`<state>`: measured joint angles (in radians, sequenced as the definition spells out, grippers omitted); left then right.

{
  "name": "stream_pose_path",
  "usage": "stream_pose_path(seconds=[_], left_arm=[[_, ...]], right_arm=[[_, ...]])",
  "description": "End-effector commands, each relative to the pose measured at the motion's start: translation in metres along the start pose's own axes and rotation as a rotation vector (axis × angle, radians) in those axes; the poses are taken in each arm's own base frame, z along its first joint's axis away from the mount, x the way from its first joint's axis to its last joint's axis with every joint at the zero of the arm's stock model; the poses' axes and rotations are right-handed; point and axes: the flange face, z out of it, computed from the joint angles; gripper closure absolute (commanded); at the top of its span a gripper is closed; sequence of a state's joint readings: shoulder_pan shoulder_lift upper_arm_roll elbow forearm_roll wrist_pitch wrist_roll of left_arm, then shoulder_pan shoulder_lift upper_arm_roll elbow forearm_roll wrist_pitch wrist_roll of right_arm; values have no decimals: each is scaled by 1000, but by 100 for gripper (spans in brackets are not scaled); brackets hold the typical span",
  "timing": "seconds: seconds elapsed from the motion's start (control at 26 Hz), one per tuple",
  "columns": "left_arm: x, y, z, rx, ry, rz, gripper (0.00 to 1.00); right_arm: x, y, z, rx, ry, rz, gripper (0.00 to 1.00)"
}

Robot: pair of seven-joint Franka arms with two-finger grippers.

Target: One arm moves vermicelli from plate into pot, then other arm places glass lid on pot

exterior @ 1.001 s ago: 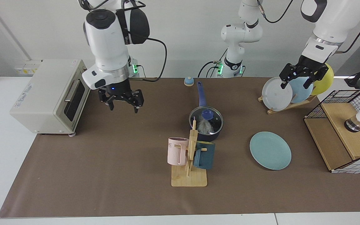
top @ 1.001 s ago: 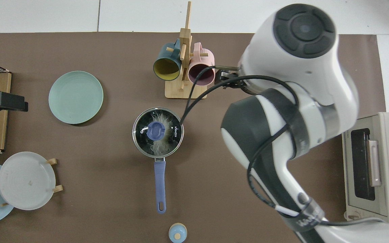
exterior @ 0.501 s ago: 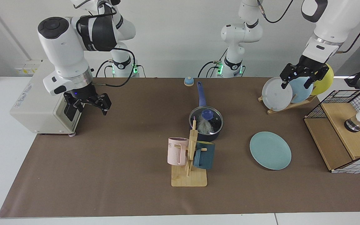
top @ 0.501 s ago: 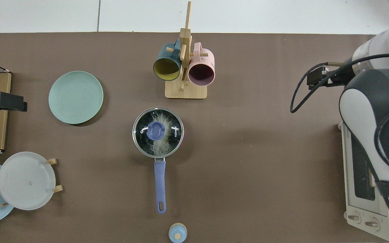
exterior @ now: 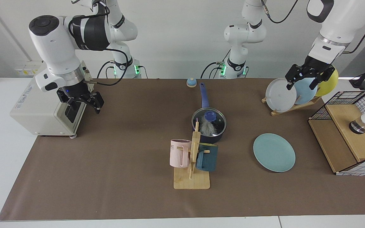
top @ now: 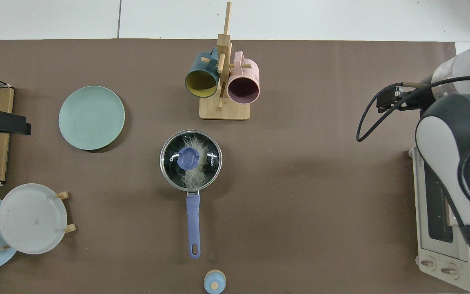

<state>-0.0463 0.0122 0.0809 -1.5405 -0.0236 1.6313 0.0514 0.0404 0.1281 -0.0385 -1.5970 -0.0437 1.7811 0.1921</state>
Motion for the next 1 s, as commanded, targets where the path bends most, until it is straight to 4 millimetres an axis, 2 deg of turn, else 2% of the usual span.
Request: stream_pose_path(seconds=[0.0, 0.12, 0.35, 0.42, 0.96], left_arm=[[-5, -2, -3, 18, 2, 7, 0], [-5, -2, -3, 18, 2, 7, 0], [-5, -6, -2, 18, 0, 1, 0], [-5, -1, -2, 18, 0, 10, 0], [-3, -2, -1, 20, 2, 9, 0]], right_arm=[[-19, 6, -15, 0, 21, -33, 1], [-24, 6, -21, -2, 7, -35, 1], [-19, 14, -26, 1, 23, -40, 1], [-19, 14, -26, 2, 20, -40, 1], [-21, 13, -26, -2, 2, -42, 1]])
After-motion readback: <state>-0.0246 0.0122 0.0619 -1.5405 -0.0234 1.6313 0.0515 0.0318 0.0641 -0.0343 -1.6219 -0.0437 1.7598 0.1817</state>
